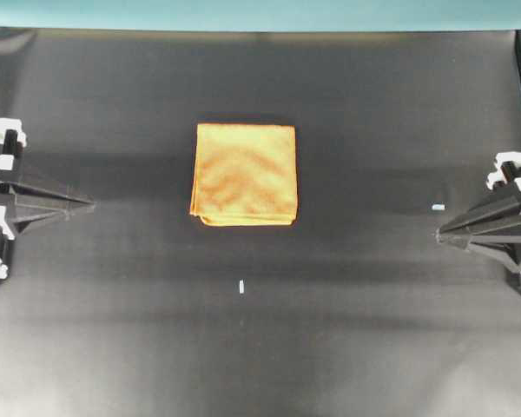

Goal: Push an orange cloth with the left arm to wipe the desk.
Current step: 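Move the left gripper over the folded orange cloth's left edge, then lower the left gripper and pinch the orange cloth's near edge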

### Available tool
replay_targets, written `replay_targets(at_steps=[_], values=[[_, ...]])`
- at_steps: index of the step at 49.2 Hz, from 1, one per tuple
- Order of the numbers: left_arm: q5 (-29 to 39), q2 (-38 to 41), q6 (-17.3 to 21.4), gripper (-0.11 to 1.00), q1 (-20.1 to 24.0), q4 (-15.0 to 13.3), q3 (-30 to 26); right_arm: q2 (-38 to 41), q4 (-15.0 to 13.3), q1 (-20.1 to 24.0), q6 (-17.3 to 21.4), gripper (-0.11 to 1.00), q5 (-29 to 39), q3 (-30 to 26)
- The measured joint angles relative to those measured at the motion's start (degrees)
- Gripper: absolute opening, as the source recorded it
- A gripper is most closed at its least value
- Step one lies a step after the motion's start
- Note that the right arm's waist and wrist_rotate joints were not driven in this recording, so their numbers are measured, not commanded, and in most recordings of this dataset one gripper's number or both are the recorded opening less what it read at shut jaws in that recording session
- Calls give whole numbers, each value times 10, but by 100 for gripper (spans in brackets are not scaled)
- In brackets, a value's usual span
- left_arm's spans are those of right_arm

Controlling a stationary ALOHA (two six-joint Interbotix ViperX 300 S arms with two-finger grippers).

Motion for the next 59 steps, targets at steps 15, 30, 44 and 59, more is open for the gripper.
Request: replay_targets(at_steps=[15, 30, 44, 59], values=[[-28, 207, -6, 0, 34, 20, -43, 1, -1, 0, 0, 0, 16, 8], [-122, 395, 0, 2, 97, 21, -125, -11, -1, 0, 1, 0, 65, 21], [-177, 556, -6, 70, 149, 20, -198, -33, -1, 0, 1, 0, 68, 33], [-179, 694, -7, 85, 181, 21, -272, -43, -1, 0, 1, 0, 69, 40]])
